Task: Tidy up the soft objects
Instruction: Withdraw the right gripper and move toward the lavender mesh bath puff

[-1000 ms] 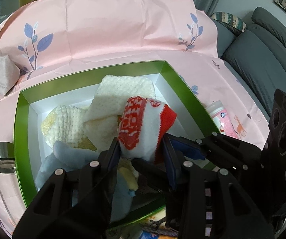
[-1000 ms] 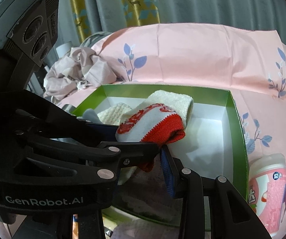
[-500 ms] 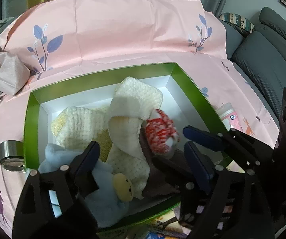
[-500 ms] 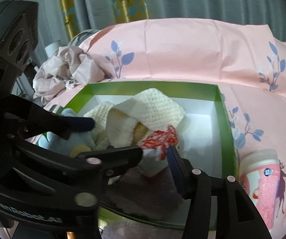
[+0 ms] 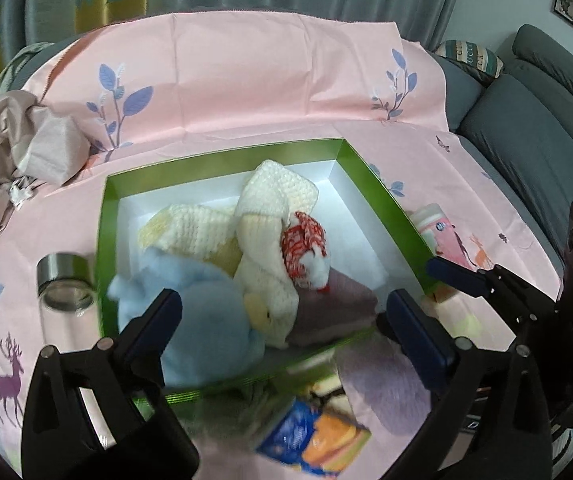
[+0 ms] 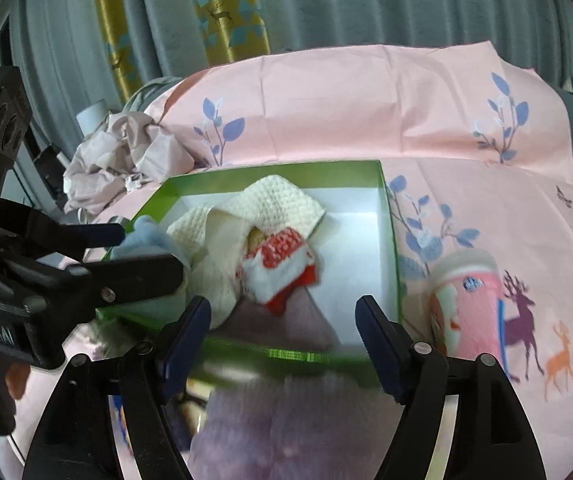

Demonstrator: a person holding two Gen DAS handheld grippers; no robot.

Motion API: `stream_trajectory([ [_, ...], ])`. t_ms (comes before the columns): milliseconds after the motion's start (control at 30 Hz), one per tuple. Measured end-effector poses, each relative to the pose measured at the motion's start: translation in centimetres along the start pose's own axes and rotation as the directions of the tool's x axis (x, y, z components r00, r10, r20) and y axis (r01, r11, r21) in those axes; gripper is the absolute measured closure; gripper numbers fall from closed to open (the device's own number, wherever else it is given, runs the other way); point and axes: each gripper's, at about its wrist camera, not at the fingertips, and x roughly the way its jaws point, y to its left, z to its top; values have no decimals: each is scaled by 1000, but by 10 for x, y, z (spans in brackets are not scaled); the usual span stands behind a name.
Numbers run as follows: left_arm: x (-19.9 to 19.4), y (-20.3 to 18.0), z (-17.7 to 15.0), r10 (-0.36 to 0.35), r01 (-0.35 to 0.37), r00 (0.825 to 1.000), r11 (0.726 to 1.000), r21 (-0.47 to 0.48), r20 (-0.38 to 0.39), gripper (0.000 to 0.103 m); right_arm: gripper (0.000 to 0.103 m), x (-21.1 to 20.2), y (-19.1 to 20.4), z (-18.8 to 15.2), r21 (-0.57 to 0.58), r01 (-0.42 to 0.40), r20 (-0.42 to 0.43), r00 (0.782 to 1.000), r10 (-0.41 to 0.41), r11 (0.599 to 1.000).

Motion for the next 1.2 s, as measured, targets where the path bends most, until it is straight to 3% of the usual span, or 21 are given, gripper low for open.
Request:
stream_trajectory([
  [233, -34, -5, -27, 21, -21, 999, 1000, 4, 29, 1, 20, -35, 11, -19, -2, 31, 8, 999, -31, 1000],
  [600, -73, -5, -77, 33, -31, 999, 998, -58, 39, 1, 19, -78, 26, -42, -16, 38, 20, 999, -38, 999],
  [1200, -88, 9, -118, 45, -42, 999, 991, -126, 21, 1, 19, -91, 39, -68, -37, 49, -18, 999, -49, 998],
])
